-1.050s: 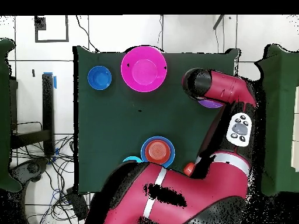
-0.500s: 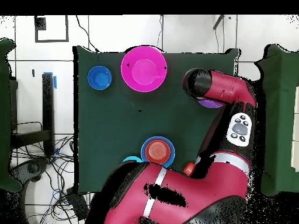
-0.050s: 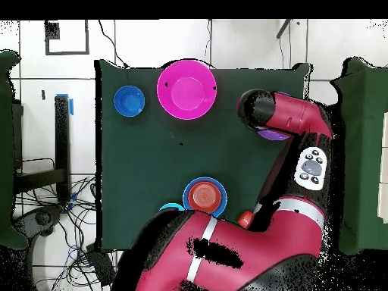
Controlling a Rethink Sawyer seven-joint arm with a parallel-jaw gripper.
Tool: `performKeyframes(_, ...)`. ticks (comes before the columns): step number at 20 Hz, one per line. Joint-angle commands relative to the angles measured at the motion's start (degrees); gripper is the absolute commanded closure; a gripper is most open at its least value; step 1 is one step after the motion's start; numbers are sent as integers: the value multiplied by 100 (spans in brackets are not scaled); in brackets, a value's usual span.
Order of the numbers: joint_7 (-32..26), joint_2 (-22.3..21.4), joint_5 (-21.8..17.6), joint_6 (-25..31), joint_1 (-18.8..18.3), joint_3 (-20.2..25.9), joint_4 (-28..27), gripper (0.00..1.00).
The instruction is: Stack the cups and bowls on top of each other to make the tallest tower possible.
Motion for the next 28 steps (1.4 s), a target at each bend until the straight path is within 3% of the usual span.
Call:
performKeyframes(1, 156, -18, -246, 164, -14, 342, 136, 0)
performKeyframes(8, 51, -34, -232, 1007, 66, 106, -372, 0)
performKeyframes(12, 206, -14, -215, 747, 82, 160, -141, 0)
performKeyframes(16, 619, 7, -311, 468, 427, -148, -69, 0)
performKeyframes(22, 1040, 362, -181, -130, 616, -222, -38, 0)
performKeyframes(24, 1427, 538, -422, -740, 941, -695, -91, 0)
performKeyframes(28, 1944, 878, -236, -953, 1270, -1119, -172, 0)
